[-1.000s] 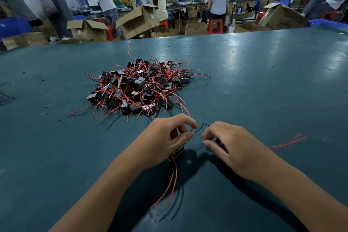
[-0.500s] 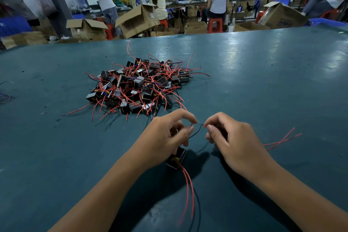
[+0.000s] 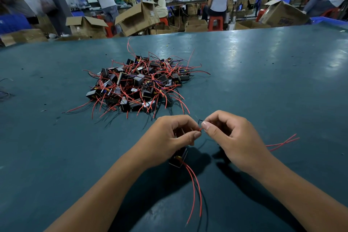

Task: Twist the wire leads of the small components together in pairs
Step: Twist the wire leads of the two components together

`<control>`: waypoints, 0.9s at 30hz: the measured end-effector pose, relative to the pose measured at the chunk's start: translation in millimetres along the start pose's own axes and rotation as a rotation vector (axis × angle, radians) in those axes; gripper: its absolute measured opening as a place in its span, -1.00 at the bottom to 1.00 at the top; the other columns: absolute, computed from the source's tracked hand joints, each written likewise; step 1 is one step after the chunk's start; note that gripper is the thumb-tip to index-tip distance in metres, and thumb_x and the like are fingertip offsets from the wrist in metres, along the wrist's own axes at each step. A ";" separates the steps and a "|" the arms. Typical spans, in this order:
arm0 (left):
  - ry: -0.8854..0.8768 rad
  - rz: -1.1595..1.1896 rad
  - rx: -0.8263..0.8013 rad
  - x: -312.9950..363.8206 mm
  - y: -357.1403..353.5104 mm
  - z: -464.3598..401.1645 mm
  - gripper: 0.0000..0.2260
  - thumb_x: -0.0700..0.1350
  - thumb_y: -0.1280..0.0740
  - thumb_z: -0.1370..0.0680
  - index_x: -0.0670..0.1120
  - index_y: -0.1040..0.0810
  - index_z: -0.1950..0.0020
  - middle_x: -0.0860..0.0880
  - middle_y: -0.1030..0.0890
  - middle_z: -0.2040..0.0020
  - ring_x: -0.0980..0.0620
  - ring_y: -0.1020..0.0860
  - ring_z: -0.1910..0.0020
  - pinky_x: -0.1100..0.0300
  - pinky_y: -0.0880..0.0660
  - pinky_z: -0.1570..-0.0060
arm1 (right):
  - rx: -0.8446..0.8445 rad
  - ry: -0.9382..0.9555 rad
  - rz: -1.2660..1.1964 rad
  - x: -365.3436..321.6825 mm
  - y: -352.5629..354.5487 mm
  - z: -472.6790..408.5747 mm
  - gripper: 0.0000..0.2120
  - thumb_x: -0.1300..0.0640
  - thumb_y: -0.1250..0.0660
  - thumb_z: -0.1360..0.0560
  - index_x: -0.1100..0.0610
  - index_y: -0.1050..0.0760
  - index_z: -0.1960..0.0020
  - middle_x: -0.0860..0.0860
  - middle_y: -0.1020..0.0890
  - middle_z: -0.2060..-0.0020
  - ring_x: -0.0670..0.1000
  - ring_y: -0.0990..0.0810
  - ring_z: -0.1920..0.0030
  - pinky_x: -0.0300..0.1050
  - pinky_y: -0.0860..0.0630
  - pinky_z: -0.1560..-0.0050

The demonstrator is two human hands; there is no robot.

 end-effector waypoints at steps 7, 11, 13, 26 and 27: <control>-0.025 -0.070 -0.002 1.5 1.4 0.8 -0.93 -0.06 -0.41 -0.57 -0.05 -0.63 0.03 0.02 -0.63 0.27 0.16 -0.54 0.30 0.13 -0.48 0.23 | -0.001 -0.001 -0.041 -4.3 0.2 1.2 -0.83 -0.05 -0.42 -0.46 0.04 -0.57 0.19 -0.08 -0.42 0.44 -0.12 -0.35 0.41 -0.26 -0.31 0.38; -0.030 -0.113 0.000 0.2 1.0 1.1 -0.98 -0.10 -0.42 -0.57 -0.03 -0.63 0.05 0.08 -0.62 0.29 0.18 -0.53 0.30 0.18 -0.47 0.21 | 0.050 -0.008 -0.004 -4.7 2.0 0.8 -0.83 0.12 -0.41 -0.50 0.02 -0.54 0.27 -0.15 -0.39 0.50 -0.16 -0.31 0.46 -0.35 -0.27 0.41; -0.035 -0.130 0.007 0.4 1.5 1.4 -0.97 -0.07 -0.42 -0.57 0.00 -0.63 0.05 0.06 -0.63 0.28 0.08 -0.57 0.29 0.09 -0.50 0.20 | 0.059 -0.028 0.009 -3.5 3.2 0.3 -0.80 0.19 -0.40 -0.50 0.02 -0.53 0.28 -0.15 -0.39 0.52 -0.16 -0.31 0.48 -0.36 -0.26 0.42; -0.096 -0.178 0.054 6.0 -1.2 1.2 -0.95 -0.11 -0.37 -0.61 0.01 -0.57 0.05 0.15 -0.52 0.31 0.01 -0.40 0.39 0.17 -0.38 0.35 | 0.022 -0.057 -0.013 0.6 -1.3 -1.6 -0.81 0.21 -0.38 -0.51 0.05 -0.53 0.27 -0.16 -0.40 0.53 -0.16 -0.30 0.48 -0.33 -0.25 0.42; -0.093 -0.175 0.053 5.9 -0.9 1.4 -0.95 -0.10 -0.37 -0.61 0.02 -0.57 0.05 0.10 -0.53 0.30 -0.03 -0.42 0.38 0.13 -0.40 0.34 | 0.023 -0.061 -0.017 1.1 -0.8 -1.6 -0.81 0.21 -0.38 -0.51 0.05 -0.53 0.27 -0.15 -0.40 0.53 -0.16 -0.30 0.48 -0.32 -0.26 0.42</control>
Point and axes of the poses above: each hand's wrist, its own z-axis away from the middle knuckle, its own y-axis out of the back of the hand, x = y × z, the point moved 5 cm from there along -z, towards the middle knuckle
